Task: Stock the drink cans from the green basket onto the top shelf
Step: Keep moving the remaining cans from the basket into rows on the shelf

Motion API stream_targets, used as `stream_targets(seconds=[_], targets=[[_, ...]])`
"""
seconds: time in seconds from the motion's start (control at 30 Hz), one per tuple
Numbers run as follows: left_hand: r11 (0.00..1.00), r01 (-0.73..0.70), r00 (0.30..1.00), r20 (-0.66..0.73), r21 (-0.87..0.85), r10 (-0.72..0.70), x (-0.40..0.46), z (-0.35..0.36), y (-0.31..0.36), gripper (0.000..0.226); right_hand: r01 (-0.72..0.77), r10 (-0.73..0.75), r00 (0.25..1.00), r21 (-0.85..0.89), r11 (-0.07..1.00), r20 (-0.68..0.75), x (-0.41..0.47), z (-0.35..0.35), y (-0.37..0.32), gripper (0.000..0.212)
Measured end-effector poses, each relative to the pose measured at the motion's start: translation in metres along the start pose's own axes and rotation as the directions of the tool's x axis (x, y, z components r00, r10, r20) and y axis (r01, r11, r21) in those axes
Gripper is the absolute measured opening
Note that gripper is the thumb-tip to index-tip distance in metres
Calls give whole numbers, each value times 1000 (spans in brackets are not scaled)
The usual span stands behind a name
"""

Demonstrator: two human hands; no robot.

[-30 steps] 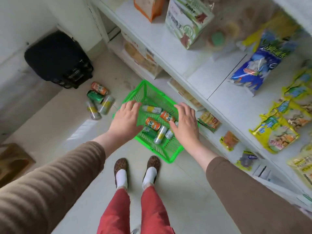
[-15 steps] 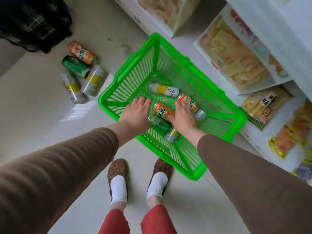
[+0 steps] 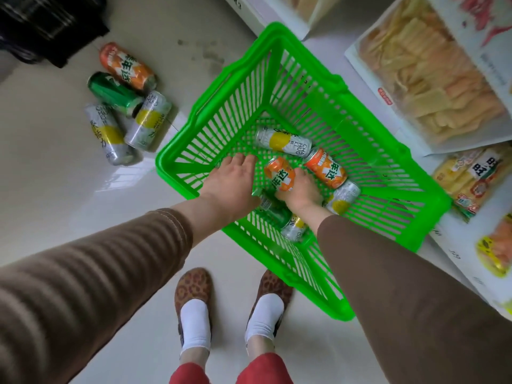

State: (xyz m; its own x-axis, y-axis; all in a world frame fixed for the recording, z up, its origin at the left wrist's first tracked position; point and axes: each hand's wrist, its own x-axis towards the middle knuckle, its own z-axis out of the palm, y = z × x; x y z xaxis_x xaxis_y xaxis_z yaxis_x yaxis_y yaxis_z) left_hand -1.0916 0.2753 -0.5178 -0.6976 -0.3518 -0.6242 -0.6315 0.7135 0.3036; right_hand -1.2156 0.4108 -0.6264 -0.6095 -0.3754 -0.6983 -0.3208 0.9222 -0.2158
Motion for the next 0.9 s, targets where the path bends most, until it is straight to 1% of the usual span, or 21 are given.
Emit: stream_targets(seconds=[0.07,0.1,0.2,0.27,0.37,0.5,0.57,0.63,0.73,0.77,0.83,0.9], targets=[[1000,11,1000,-6,-5,-11,-16,-19,5,92,-58,58,998,257,965,6,-21,-26,-7,60],[1000,19,1000,-10,-11,-19,-26,-33,8,93,-62,64,998,348,936,7,-34,-43,-12,58],[998,17,999,-38,-57,-19,-60,-86,26,93,-30,39,999,512,858,-7,-80,-113,-35,54],[996,7,997,-79,-84,-14,-88,-133,42,94,-1,19,1000,625,780,-21,-117,-167,-56,53],[993,-40,985,-172,-112,20,-137,-212,70,95,63,-24,998,770,635,-62,-182,-250,-90,64],[982,-144,951,-290,-119,104,-217,-318,111,96,192,-100,981,867,460,-164,-284,-355,-131,69],[974,-199,924,-353,-112,149,-260,-368,131,97,240,-159,967,913,329,-197,-339,-404,-147,66],[961,-254,894,-405,-108,191,-301,-411,149,101,250,-235,952,944,216,-198,-393,-447,-158,66],[929,-362,832,-475,-74,286,-353,-464,177,107,269,-319,919,960,75,-232,-459,-498,-166,74],[918,-394,804,-499,-41,323,-366,-479,187,108,288,-334,907,957,44,-258,-476,-514,-167,72],[901,-432,755,-534,32,381,-383,-505,204,109,357,-329,885,934,23,-330,-502,-542,-166,68],[892,-447,728,-554,64,404,-388,-527,221,108,458,-273,862,887,57,-428,-514,-572,-164,64]])
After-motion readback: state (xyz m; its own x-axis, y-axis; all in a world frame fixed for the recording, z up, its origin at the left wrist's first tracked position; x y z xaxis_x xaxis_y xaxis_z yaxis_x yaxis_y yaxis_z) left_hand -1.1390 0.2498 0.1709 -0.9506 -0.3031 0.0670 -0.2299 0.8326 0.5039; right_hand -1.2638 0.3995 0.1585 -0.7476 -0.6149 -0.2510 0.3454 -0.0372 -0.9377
